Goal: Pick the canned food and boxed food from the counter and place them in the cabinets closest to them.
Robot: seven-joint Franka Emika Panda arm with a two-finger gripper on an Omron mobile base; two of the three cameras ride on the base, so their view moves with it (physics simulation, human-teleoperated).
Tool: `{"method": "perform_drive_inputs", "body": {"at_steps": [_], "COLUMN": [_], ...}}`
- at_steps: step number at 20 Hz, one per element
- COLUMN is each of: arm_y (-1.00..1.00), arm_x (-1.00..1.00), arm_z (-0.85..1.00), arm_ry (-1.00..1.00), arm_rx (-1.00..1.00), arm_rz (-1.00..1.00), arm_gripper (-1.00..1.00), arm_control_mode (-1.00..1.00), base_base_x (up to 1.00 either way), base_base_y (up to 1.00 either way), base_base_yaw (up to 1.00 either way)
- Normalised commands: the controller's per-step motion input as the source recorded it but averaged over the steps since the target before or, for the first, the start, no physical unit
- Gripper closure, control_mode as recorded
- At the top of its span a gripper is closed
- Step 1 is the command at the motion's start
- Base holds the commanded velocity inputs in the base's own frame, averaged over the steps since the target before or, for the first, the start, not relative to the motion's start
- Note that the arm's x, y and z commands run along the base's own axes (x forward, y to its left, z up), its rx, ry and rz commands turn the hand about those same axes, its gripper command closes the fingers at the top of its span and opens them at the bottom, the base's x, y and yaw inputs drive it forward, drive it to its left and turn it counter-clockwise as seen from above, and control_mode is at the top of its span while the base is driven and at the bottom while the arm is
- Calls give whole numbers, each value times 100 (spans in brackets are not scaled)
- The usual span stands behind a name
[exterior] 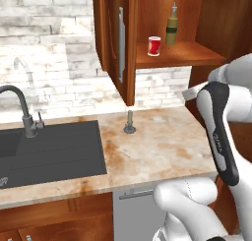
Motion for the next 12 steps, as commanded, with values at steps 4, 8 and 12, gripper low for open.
{"method": "perform_drive_inputs", "body": {"at_steps": [4, 8, 12], "arm_y": [-1, -1, 0], "arm_x": [-89, -32, 0], "arm_z": [-14, -6, 0], "arm_ry": [-9, -7, 0], "arm_rx": [-10, -1, 0], "arm_rz": [0, 0, 0], "arm_gripper": [-100, -100, -100], "arm_control_mode": [-100, -100, -100], "base_base_x": [0, 0, 0], "base_base_y": [0, 0, 0], "base_base_yaw": [0, 0, 0]}}
